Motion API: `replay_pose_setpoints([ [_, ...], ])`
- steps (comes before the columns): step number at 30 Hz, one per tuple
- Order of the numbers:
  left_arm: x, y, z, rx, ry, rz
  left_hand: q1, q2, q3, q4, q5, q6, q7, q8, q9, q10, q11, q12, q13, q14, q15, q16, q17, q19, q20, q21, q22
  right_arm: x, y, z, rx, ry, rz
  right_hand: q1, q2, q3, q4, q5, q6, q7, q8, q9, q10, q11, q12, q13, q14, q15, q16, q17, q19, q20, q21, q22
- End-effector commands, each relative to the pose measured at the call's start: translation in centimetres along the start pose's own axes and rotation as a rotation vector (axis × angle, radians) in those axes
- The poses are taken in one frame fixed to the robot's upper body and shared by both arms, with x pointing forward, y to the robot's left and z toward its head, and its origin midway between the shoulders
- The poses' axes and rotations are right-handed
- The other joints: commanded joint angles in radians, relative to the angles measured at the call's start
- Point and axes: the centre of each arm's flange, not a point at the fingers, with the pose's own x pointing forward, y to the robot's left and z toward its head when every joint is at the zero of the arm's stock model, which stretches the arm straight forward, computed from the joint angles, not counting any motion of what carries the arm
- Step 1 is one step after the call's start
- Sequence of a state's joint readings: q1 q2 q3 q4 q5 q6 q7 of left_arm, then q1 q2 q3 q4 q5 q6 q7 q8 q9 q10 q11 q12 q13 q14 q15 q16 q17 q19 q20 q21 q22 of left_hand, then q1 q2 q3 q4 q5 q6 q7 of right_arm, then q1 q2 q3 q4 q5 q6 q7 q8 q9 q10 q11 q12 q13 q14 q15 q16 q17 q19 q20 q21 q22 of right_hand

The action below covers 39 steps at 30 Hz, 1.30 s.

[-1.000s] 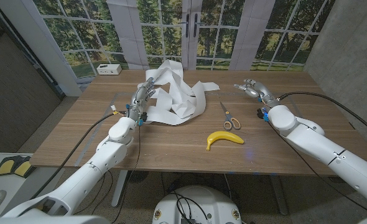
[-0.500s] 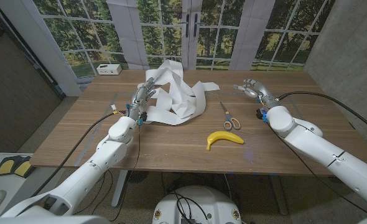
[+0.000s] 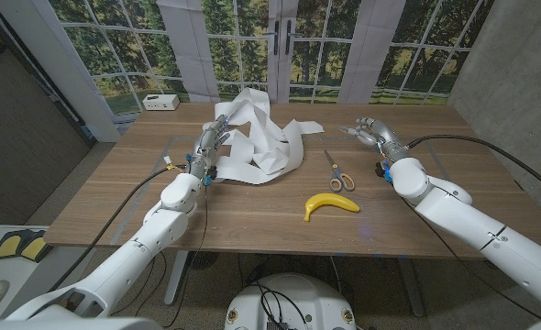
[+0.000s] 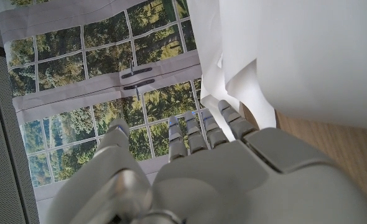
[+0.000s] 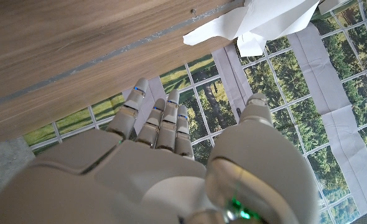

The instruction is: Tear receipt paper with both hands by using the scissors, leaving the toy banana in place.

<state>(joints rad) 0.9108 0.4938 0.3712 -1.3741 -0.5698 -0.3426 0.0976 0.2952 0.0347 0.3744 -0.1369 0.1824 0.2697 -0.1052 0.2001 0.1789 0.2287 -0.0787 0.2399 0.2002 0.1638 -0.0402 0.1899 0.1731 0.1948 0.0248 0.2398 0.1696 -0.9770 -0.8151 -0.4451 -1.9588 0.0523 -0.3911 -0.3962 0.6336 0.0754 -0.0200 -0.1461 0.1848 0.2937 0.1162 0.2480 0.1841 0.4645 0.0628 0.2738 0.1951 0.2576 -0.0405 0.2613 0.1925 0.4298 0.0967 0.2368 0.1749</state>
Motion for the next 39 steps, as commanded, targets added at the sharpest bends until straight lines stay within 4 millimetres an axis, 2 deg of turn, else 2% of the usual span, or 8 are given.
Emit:
replay_pose_setpoints([
  [1, -0.5, 0.1, -0.1, -0.029, -0.026, 0.039, 0.0, -0.002, 0.0, -0.006, -0.001, 0.018, 0.0, 0.007, 0.003, 0.026, -0.003, 0.01, 0.001, 0.025, -0.055, 0.009, 0.002, 0.016, -0.006, -0.002, 0.006, -0.7, 0.6, 0.6, -0.025, 0.004, -0.024, 0.015, 0.0, 0.008, -0.002, -0.002, 0.028, 0.003, 0.006, 0.003, 0.032, 0.006, 0.008, 0.002, 0.028, -0.017, 0.009, 0.004, 0.031, 0.004, 0.009, 0.002],
  [12, -0.6, 0.0, -0.1, -0.028, -0.022, 0.039, 0.002, -0.002, 0.002, -0.008, -0.001, 0.025, 0.001, 0.005, 0.003, 0.039, -0.002, 0.011, 0.001, 0.033, -0.055, 0.008, 0.002, 0.02, -0.009, -0.007, 0.006, -1.2, 0.7, 0.9, -0.033, 0.031, 0.013, 0.021, -0.002, 0.011, -0.001, -0.002, 0.031, 0.012, 0.0, 0.003, 0.031, 0.009, 0.0, 0.002, 0.04, 0.006, 0.011, 0.006, 0.045, 0.004, 0.008, 0.003],
  [15, -0.6, 0.0, -0.2, -0.031, -0.022, 0.042, 0.002, -0.002, 0.002, -0.008, -0.001, 0.027, 0.002, 0.005, 0.003, 0.041, -0.002, 0.011, 0.001, 0.035, -0.056, 0.007, 0.002, 0.021, -0.008, -0.008, 0.006, -1.5, 0.7, 1.0, -0.052, 0.036, -0.007, 0.018, -0.001, 0.013, 0.005, -0.003, 0.05, 0.01, -0.001, 0.003, 0.063, 0.008, 0.002, 0.002, 0.104, 0.009, 0.034, 0.014, 0.089, -0.02, 0.017, 0.003],
  [18, -0.7, 0.0, -0.2, -0.033, -0.022, 0.044, 0.001, -0.003, 0.002, -0.008, -0.001, 0.029, 0.0, 0.005, 0.003, 0.047, -0.003, 0.013, 0.001, 0.039, -0.057, 0.008, 0.002, 0.023, -0.009, -0.009, 0.006, -1.6, 0.7, 1.3, -0.072, 0.041, -0.015, 0.017, -0.002, 0.014, 0.008, -0.003, 0.063, 0.005, -0.006, 0.003, 0.086, 0.006, 0.001, 0.003, 0.168, 0.001, 0.061, 0.024, 0.132, -0.028, 0.026, 0.004],
  [24, -0.8, -0.2, -0.3, -0.034, -0.021, 0.045, 0.001, -0.003, 0.002, -0.008, -0.001, 0.031, -0.001, 0.004, 0.003, 0.046, -0.004, 0.011, 0.001, 0.04, -0.056, 0.007, 0.002, 0.025, -0.008, -0.01, 0.006, -1.8, 0.7, 1.5, -0.088, 0.051, -0.011, 0.023, 0.002, 0.02, 0.008, -0.002, 0.087, -0.003, -0.004, 0.003, 0.115, 0.006, 0.004, 0.004, 0.198, -0.01, 0.077, 0.035, 0.164, -0.036, 0.032, 0.005],
  [26, -0.9, -0.2, -0.3, -0.034, -0.02, 0.046, 0.001, -0.003, 0.002, -0.008, -0.001, 0.032, -0.002, 0.004, 0.003, 0.047, -0.004, 0.011, 0.001, 0.041, -0.055, 0.007, 0.002, 0.026, -0.008, -0.01, 0.006, -1.7, 0.8, 1.5, -0.086, 0.056, -0.012, 0.039, 0.019, 0.033, 0.005, 0.001, 0.098, -0.008, -0.004, 0.003, 0.14, -0.005, 0.009, 0.005, 0.219, -0.021, 0.089, 0.043, 0.18, -0.041, 0.035, 0.007],
  [30, -1.0, -0.2, -0.3, -0.034, -0.02, 0.049, 0.0, -0.003, 0.002, -0.008, -0.001, 0.033, -0.001, 0.003, 0.003, 0.047, -0.003, 0.01, 0.001, 0.042, -0.055, 0.006, 0.003, 0.027, -0.008, -0.012, 0.006, -1.8, 0.8, 1.8, -0.115, 0.061, -0.024, 0.053, 0.041, 0.049, 0.005, 0.007, 0.109, -0.011, -0.007, 0.003, 0.152, -0.001, 0.006, 0.008, 0.264, -0.02, 0.119, 0.062, 0.203, -0.047, 0.042, 0.01],
  [39, -1.2, -0.2, -0.3, -0.033, -0.015, 0.054, -0.001, -0.004, 0.001, -0.007, -0.001, 0.037, -0.003, 0.003, 0.003, 0.047, -0.002, 0.008, 0.001, 0.043, -0.053, 0.005, 0.003, 0.028, -0.008, -0.014, 0.006, -1.8, 0.7, 2.4, -0.15, 0.05, -0.009, 0.061, 0.041, 0.056, 0.004, 0.008, 0.126, -0.006, -0.01, 0.003, 0.17, 0.006, 0.007, 0.015, 0.282, -0.015, 0.146, 0.094, 0.253, -0.059, 0.061, 0.016],
])
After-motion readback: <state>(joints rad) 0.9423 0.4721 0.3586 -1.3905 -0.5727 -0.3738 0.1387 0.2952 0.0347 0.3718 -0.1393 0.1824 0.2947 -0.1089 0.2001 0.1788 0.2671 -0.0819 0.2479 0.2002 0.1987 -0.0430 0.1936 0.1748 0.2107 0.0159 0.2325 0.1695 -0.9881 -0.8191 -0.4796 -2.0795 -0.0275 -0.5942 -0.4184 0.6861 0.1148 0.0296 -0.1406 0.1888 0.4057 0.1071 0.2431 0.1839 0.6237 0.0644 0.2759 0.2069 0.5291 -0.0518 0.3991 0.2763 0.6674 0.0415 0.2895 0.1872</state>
